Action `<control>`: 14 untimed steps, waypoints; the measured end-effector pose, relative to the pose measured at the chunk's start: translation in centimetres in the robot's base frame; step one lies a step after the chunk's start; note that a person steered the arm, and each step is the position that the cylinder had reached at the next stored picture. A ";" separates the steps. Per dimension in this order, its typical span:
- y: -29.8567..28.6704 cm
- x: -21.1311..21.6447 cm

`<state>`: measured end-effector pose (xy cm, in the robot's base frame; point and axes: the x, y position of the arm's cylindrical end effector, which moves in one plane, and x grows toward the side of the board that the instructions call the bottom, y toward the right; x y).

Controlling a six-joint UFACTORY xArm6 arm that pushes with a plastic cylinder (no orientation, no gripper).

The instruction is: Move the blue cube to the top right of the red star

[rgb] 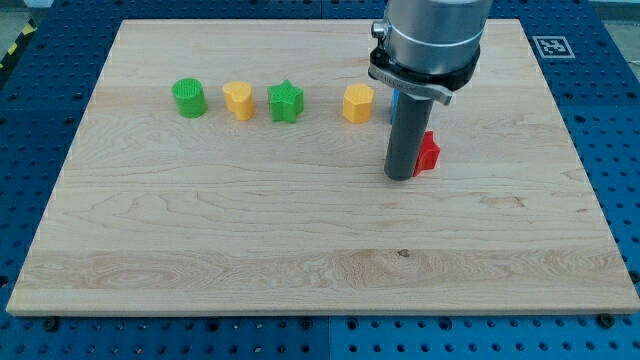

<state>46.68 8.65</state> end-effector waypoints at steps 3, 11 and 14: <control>0.0 0.3; 18.3 -11.6; 17.9 -22.4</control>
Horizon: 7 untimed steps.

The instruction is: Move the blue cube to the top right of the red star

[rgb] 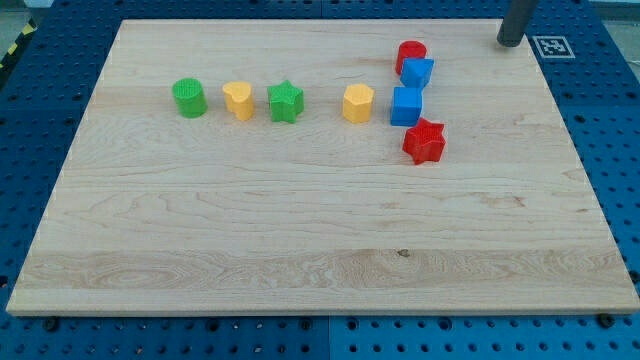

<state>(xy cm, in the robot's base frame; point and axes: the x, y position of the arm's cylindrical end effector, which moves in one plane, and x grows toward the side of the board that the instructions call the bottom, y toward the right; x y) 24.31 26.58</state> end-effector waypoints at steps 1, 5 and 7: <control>0.0 0.0; -10.3 -1.2; -14.8 -0.5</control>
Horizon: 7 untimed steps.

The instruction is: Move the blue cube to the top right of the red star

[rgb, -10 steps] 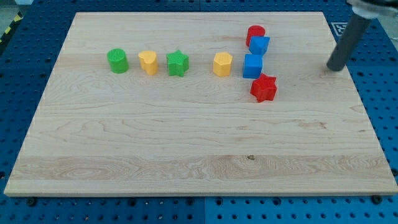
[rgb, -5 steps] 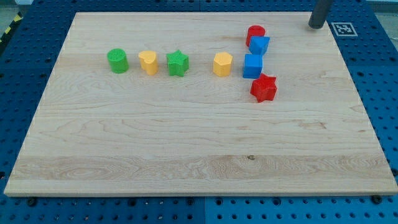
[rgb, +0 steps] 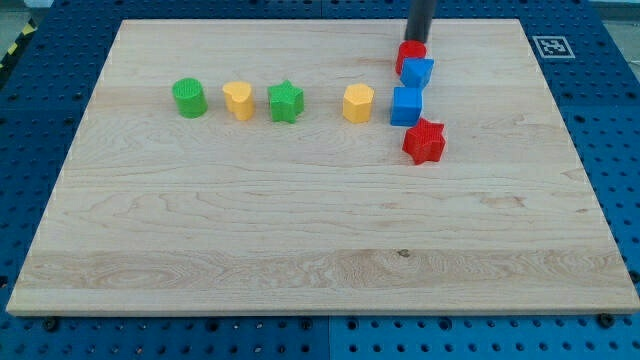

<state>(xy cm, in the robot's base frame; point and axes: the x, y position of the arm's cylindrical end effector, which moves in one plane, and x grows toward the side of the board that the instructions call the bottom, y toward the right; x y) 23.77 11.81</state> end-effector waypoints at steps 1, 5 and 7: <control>-3.0 0.1; -8.2 10.1; -7.8 10.1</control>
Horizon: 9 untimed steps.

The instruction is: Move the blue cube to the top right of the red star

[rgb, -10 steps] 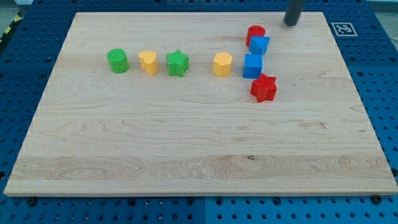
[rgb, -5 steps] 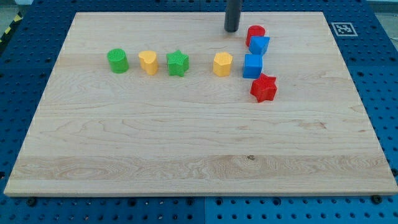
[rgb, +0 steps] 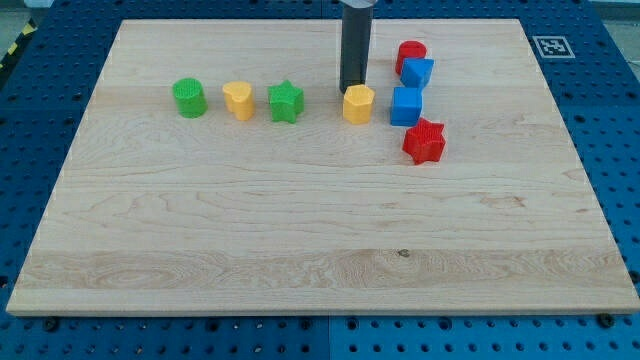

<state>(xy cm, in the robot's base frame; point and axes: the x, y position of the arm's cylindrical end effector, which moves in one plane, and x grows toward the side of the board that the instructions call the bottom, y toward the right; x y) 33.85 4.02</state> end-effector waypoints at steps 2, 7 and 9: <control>3.0 0.0; 3.7 3.3; 6.4 4.5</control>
<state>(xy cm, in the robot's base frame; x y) 38.34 10.40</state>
